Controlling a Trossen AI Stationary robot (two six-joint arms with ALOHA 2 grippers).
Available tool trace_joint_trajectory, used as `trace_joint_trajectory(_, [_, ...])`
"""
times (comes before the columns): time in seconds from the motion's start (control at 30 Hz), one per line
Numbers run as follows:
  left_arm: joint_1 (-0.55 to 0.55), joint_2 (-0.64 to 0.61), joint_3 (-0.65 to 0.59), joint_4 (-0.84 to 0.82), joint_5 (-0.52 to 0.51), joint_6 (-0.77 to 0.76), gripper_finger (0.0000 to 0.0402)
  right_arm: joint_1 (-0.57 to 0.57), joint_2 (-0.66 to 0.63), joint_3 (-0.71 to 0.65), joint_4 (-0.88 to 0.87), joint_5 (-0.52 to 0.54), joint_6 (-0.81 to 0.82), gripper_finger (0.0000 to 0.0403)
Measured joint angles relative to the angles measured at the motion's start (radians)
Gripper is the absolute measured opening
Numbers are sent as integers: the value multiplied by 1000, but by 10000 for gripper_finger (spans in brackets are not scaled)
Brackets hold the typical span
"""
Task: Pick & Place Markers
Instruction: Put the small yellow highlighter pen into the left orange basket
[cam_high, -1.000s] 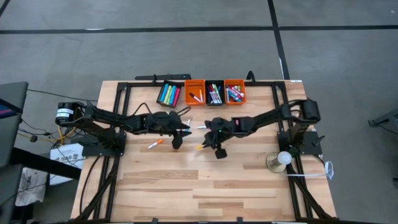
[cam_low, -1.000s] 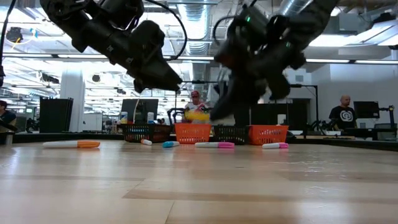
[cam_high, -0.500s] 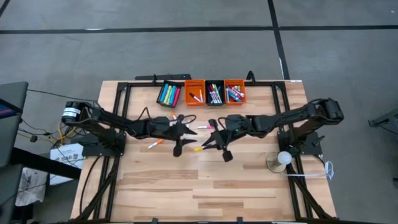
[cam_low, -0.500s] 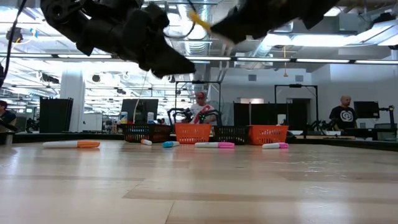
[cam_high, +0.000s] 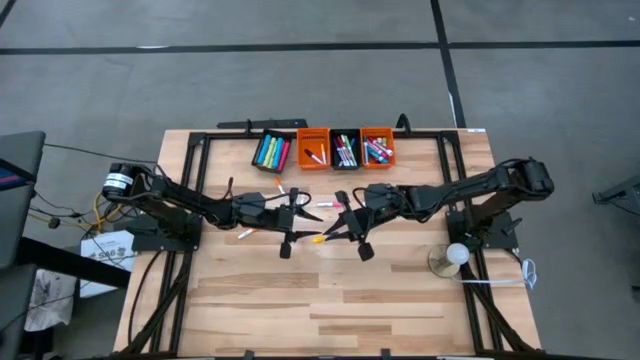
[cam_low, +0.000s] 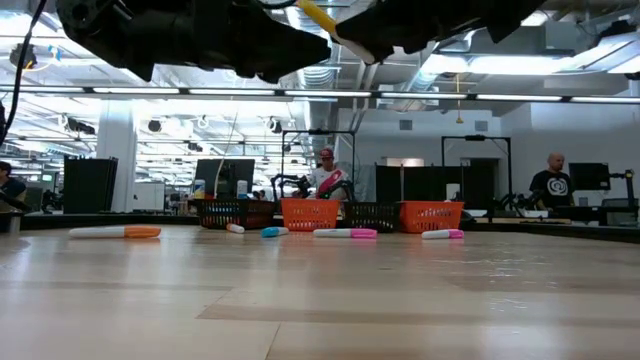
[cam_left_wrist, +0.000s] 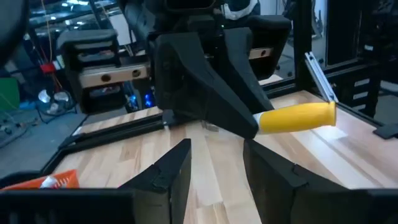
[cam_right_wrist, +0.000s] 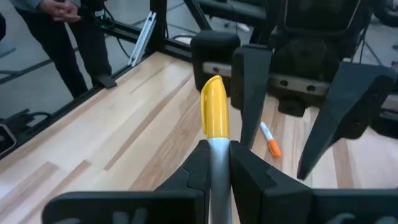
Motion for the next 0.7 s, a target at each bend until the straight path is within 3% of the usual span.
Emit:
trace_joint_trajectory(0.4, [-21,0,0,15,-4,33,143,-16,4,0,4,-7,7,31])
trace_joint_trajectory(0.7, [-22,0,0,12,76,14,143,-23,3,0,5,3,0,30])
